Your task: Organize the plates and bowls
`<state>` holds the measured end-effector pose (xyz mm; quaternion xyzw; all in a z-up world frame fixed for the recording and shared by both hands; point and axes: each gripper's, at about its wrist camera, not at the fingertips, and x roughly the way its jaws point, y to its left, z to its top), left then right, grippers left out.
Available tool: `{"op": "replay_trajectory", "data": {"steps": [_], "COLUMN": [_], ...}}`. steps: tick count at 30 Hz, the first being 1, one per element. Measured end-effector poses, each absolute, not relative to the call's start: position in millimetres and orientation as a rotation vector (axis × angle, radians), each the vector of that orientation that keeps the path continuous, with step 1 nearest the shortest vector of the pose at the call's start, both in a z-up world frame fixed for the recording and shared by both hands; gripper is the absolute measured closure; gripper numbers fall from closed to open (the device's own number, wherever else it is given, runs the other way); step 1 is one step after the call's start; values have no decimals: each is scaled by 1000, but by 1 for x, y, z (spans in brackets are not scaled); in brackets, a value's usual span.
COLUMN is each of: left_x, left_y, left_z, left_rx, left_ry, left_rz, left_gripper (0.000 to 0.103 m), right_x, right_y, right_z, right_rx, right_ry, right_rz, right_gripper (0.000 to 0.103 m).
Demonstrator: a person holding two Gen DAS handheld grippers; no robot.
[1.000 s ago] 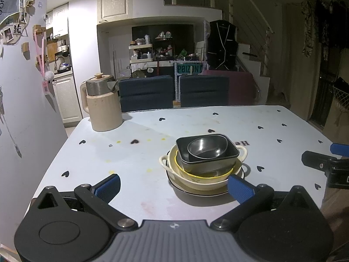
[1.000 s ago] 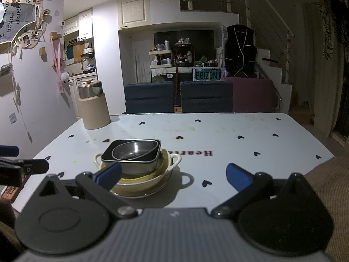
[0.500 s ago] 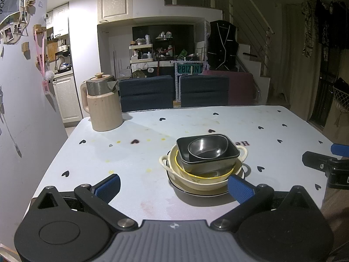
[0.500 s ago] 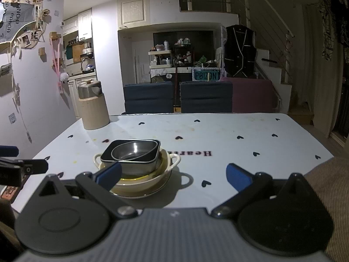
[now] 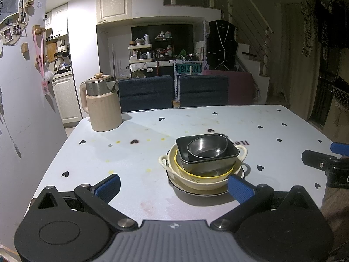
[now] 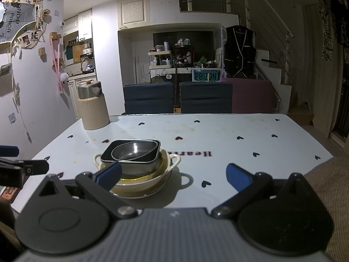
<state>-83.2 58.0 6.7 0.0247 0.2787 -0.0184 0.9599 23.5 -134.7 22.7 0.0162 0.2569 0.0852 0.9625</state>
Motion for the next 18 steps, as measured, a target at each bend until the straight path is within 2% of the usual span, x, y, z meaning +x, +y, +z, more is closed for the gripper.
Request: {"op": "replay_trajectory", "data": {"steps": [18], "left_x": [-83], "left_y": [58], "left_z": [6], "left_rx": [48], "left_ry": [564], "left_rz": [-36], "left_gripper": [0], "right_x": [23], "right_y": [-135], "right_z": [22], "right_rx": [33], "right_ry": [518], "right_rz": [170], "right_gripper": [0]}}
